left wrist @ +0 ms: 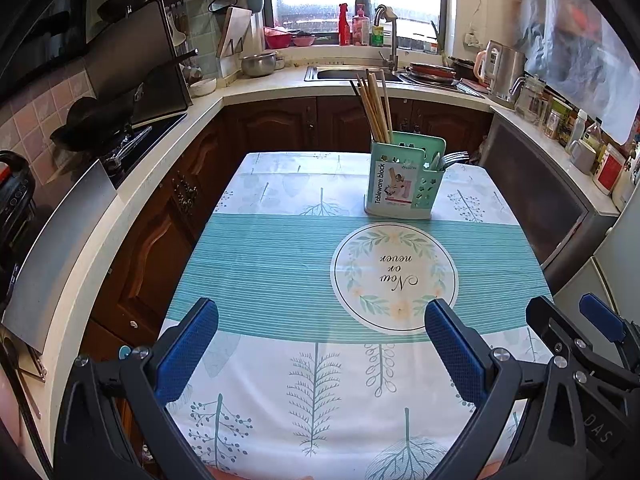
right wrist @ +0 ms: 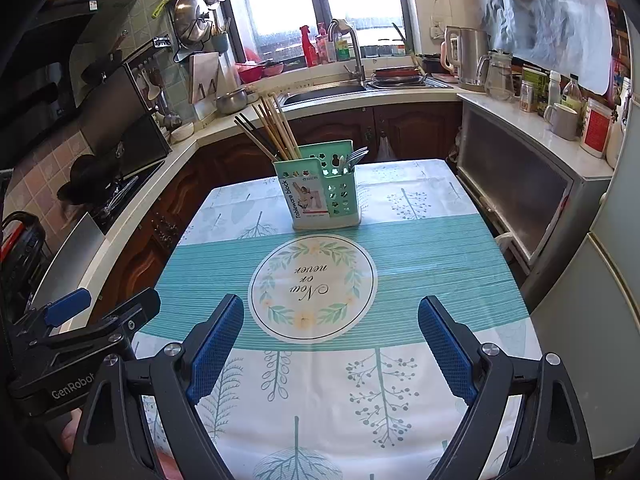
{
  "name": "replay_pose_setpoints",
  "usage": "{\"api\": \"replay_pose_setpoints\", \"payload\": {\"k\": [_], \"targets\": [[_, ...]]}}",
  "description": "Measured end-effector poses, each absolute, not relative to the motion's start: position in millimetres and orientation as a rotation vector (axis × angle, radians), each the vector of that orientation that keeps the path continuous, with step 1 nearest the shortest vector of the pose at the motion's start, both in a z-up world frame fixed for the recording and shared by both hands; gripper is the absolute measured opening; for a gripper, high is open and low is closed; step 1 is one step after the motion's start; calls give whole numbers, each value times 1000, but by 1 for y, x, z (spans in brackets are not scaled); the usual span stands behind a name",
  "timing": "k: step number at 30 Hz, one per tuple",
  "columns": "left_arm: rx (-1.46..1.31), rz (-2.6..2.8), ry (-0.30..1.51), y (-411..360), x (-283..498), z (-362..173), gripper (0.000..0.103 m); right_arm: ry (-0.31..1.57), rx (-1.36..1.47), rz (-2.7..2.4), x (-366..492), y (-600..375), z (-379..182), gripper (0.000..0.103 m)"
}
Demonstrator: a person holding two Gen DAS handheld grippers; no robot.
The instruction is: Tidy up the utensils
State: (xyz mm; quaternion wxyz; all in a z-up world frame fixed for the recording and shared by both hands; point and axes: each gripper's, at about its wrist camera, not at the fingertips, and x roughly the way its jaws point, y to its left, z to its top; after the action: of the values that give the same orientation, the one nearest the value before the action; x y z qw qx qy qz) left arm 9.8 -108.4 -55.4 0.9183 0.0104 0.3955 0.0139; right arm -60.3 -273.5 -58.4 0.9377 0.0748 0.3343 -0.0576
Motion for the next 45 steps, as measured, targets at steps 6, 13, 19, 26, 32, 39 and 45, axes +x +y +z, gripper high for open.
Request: {"api": "replay_pose_setpoints", "payload": {"k": [6, 13, 19, 26, 32, 39, 45], "targets": [[18, 31, 816, -107, 10, -56, 102, 687, 155, -117, -57, -273, -62, 90], [19, 31, 816, -107, 11, -56, 102, 686, 153, -118, -56, -274, -62, 90], [19, 31, 815, -106, 11, -56, 102, 690, 153, -117, -53, -274, -63, 90], [18, 37, 812, -104, 12, -55, 102, 688, 152, -119, -51, -275, -63, 90], [17, 40, 812, -104, 11, -54, 102, 687, 141, -127, -48, -273, -63, 90], [14, 40, 816, -102, 13, -55, 102, 689, 142, -127, -47, -274, -64, 90], [7, 47, 834, -98, 16, -60, 102, 707, 150, -119, -41, -273, -70, 90]]}}
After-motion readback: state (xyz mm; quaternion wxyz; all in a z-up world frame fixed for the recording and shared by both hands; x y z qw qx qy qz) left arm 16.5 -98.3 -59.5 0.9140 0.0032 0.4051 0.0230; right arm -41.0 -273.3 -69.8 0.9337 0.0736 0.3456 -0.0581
